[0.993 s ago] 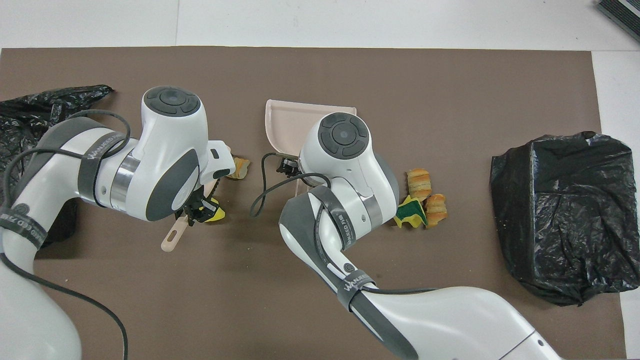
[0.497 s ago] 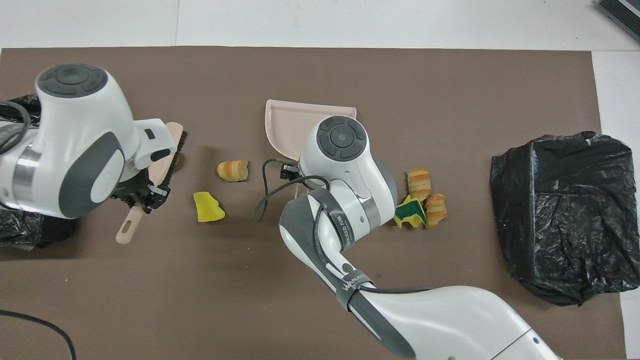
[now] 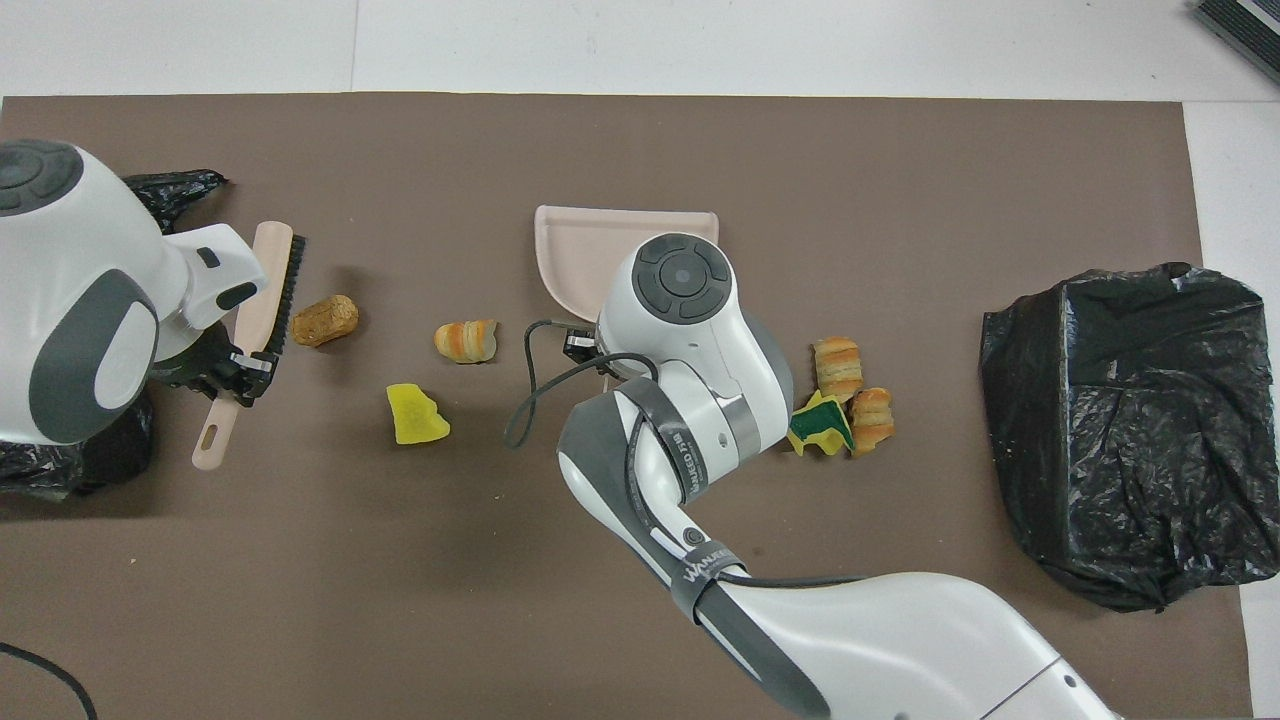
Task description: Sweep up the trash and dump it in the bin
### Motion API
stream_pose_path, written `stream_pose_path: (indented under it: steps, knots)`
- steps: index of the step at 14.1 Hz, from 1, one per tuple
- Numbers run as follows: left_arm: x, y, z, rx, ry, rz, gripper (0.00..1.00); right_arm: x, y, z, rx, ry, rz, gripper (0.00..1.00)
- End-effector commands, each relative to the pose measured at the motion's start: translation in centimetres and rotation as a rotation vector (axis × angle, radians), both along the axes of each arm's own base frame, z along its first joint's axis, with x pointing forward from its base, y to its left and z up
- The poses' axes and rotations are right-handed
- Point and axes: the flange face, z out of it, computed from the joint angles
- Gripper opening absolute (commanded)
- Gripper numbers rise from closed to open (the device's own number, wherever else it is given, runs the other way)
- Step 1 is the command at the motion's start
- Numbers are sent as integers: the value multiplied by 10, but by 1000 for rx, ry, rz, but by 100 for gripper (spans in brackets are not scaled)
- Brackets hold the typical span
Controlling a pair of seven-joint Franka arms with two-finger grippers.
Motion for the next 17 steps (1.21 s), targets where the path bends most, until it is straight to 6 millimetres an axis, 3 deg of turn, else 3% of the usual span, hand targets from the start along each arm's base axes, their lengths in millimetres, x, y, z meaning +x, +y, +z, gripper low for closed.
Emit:
stream_pose_path:
  steps: [1,3,6,9,12,15,17]
  knots:
    - [-10,-9,-10,-6,-21,5,0,2,-27,41,42,-22,202,0]
    - [-22,-19,-24,-26,-13,-10,0,7,-75,70,41,-18,298,0]
    - [-43,-50,-31,-55,14,-40,0,-14,-116,94,35,-9,634,0]
    - [-59,-93,-32,-64,17,-2,0,-36,-129,82,-52,7,936,0]
    - [-76,-140,-32,-46,13,48,0,-42,-146,74,-1,21,1292,0]
    - [-90,-173,-28,-61,17,18,0,-71,-128,63,-20,51,1401,0]
    - [-98,-185,-27,-55,33,-11,0,-75,-120,60,-28,52,1387,0]
